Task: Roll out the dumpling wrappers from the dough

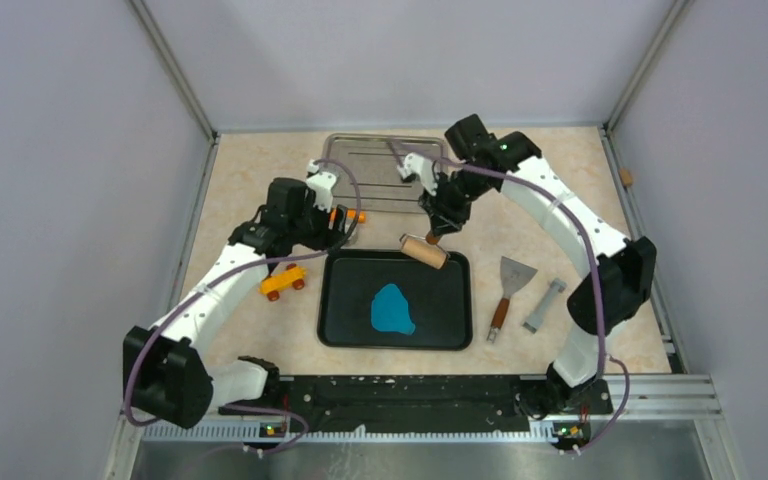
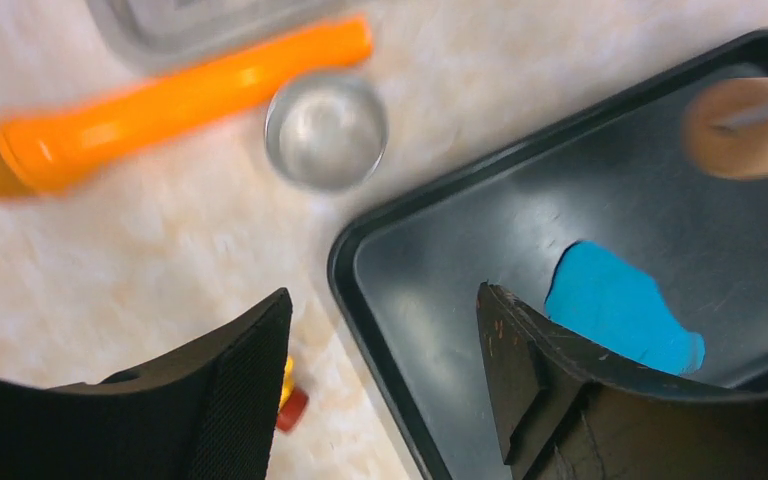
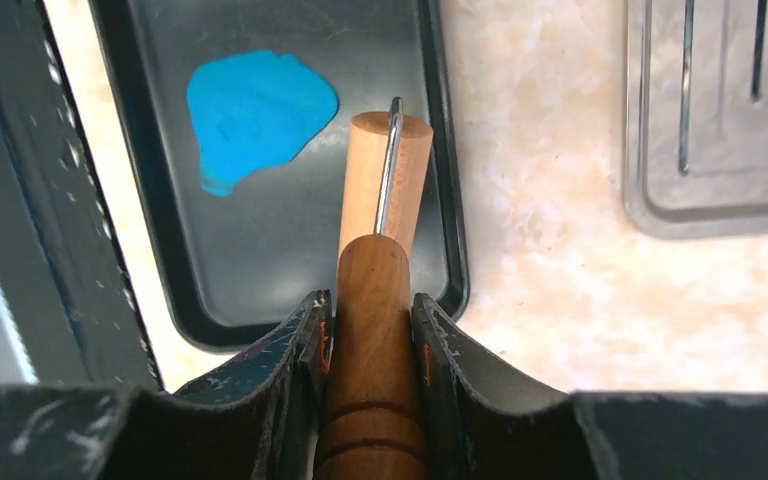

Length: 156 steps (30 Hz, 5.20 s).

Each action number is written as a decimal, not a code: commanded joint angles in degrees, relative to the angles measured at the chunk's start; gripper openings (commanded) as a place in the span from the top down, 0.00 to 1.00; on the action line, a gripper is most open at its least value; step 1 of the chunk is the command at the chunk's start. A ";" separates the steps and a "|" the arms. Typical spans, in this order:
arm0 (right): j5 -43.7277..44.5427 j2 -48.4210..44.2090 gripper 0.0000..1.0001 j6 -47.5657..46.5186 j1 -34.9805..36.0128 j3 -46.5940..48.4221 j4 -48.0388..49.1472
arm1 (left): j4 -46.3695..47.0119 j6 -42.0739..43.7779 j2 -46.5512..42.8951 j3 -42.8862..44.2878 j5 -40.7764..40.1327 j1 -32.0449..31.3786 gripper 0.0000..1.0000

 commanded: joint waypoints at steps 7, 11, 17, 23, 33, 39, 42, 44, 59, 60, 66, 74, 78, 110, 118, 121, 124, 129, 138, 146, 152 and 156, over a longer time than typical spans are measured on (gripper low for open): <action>20.52 -5.47 1.00 -13.36 19.62 -0.06 -4.70 | -2.31 -14.67 4.97 -8.32 -4.98 4.93 0.47; 23.63 -8.15 1.00 -18.85 24.99 -7.83 1.60 | -0.88 -15.12 8.47 -10.40 -5.79 5.23 0.39; 19.72 -3.80 1.00 -23.94 25.60 -2.20 -1.07 | 1.20 -15.49 15.47 -10.62 3.01 7.49 0.41; 18.41 -2.78 1.00 -22.11 29.03 -5.65 4.37 | 0.43 -18.67 18.04 -10.90 3.45 9.42 0.56; 17.45 2.95 1.00 -22.09 30.56 -8.02 4.93 | 4.51 -23.61 14.91 -16.14 4.76 9.59 1.00; 22.61 7.24 1.00 -22.12 29.49 -15.87 11.45 | 5.37 -23.57 14.81 -16.01 5.27 9.59 1.00; 25.48 9.86 1.00 -22.56 28.68 -17.84 14.13 | 5.87 -23.67 13.73 -16.61 5.53 9.68 1.00; 26.65 11.16 1.00 -22.26 28.03 -17.14 15.40 | 6.11 -23.70 13.37 -16.94 5.86 9.76 1.00; 24.08 3.02 1.00 -14.55 32.28 7.28 -2.77 | 6.46 -24.51 12.35 -17.94 6.12 10.59 1.00; 23.19 2.32 1.00 -14.15 32.74 6.46 -3.65 | 6.59 -24.79 12.37 -18.04 6.05 10.63 1.00; 18.97 0.44 1.00 -13.69 33.01 -4.71 -0.19 | 6.46 -25.41 13.94 -17.43 6.21 10.65 1.00; 23.25 6.88 1.00 -13.20 32.57 -9.01 8.35 | 6.74 -25.68 13.89 -17.13 6.66 10.65 1.00; 25.32 8.45 1.00 -14.10 31.64 -13.70 12.94 | 6.74 -25.46 12.89 -17.47 6.52 10.81 1.00; 35.54 14.86 1.00 -14.90 25.43 -16.45 24.89 | 8.32 -24.84 15.03 -18.86 11.67 11.61 1.00; 36.72 16.93 1.00 -15.56 22.89 -13.86 25.37 | 8.57 -24.44 16.77 -18.79 13.02 11.35 1.00; 37.32 17.83 1.00 -15.91 22.34 -12.80 25.35 | 8.55 -24.27 17.56 -18.41 13.25 10.65 1.00; 37.64 18.97 1.00 -16.20 21.79 -12.04 25.28 | 8.46 -24.05 18.16 -18.10 13.59 10.16 1.00; 38.17 19.92 1.00 -16.56 20.83 -11.04 25.60 | 7.95 -23.67 18.84 -17.51 13.49 9.41 1.00; 23.93 12.59 1.00 -8.86 22.19 -0.21 7.87 | 6.95 -23.87 18.00 -17.25 11.07 8.89 1.00; 9.45 1.03 1.00 18.51 20.53 -0.86 9.92 | 6.58 -24.35 17.30 -17.28 9.56 8.89 1.00; -1.91 2.60 1.00 32.62 13.36 -1.54 15.85 | 6.11 -24.36 17.62 -17.02 9.40 8.96 1.00; -6.83 1.84 1.00 41.27 11.37 -5.38 18.73 | 5.20 -24.05 16.82 -16.94 8.89 9.00 1.00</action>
